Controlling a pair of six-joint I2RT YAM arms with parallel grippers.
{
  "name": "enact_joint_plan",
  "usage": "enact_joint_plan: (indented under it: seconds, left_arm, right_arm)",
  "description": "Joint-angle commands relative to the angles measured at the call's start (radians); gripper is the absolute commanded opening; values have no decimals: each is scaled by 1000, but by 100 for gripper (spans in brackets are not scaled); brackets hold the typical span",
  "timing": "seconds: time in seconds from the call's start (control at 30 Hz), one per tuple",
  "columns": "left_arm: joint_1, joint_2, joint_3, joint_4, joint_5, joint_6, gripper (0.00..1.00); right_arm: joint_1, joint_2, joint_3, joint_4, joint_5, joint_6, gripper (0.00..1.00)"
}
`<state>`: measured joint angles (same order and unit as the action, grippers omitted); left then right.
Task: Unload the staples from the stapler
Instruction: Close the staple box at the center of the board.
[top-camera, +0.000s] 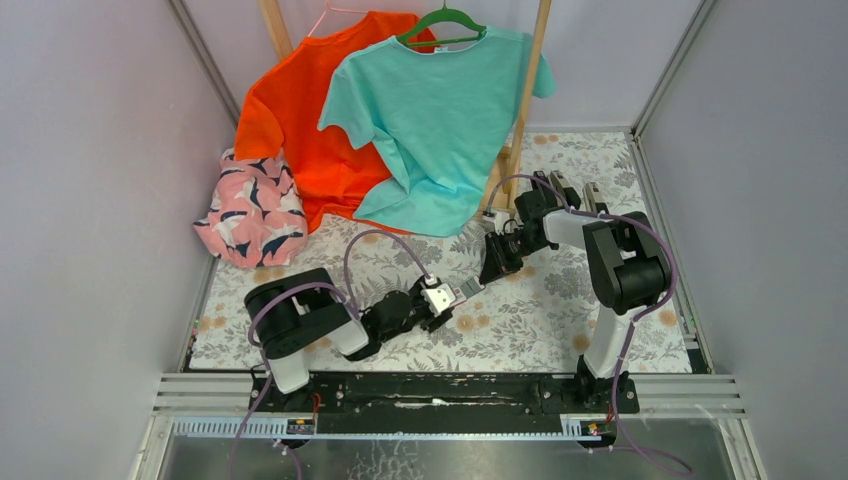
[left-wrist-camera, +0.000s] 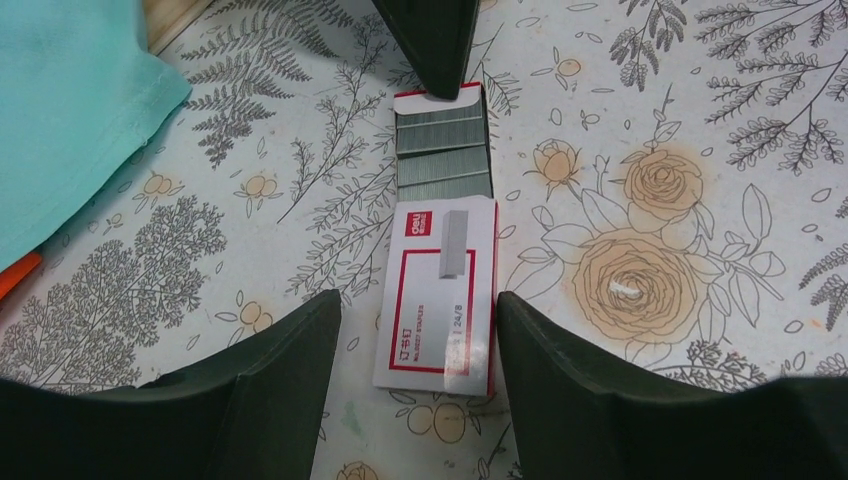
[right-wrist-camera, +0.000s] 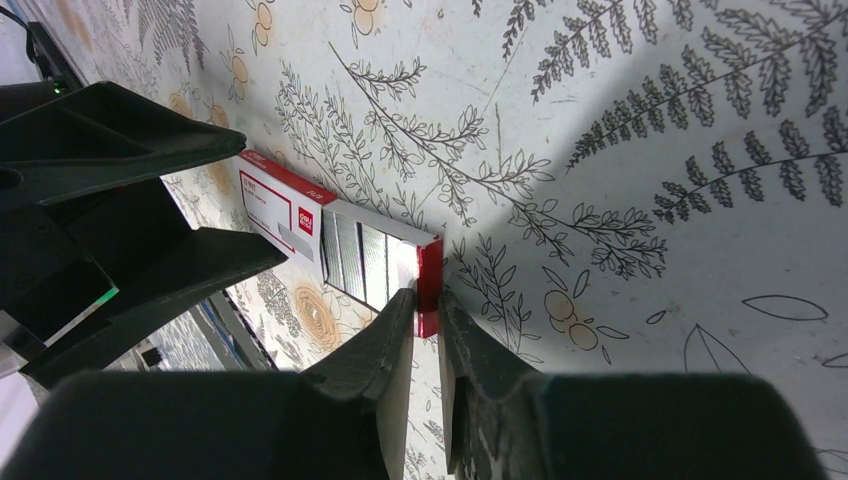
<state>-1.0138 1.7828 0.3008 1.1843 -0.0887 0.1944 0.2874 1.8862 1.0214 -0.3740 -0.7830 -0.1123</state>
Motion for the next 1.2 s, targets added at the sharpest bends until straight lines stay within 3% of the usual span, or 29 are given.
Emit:
enact_joint_plan:
  seconds: [0.0,1.17]
  left_arm:
    - [-4,22,40,-38,-3,-7,65]
    - [18,83,133,-114,-33,-39,49]
  right_arm:
    - [12,3,12,10,0,20,21]
    - [14,-4,-8,55,4,95,20]
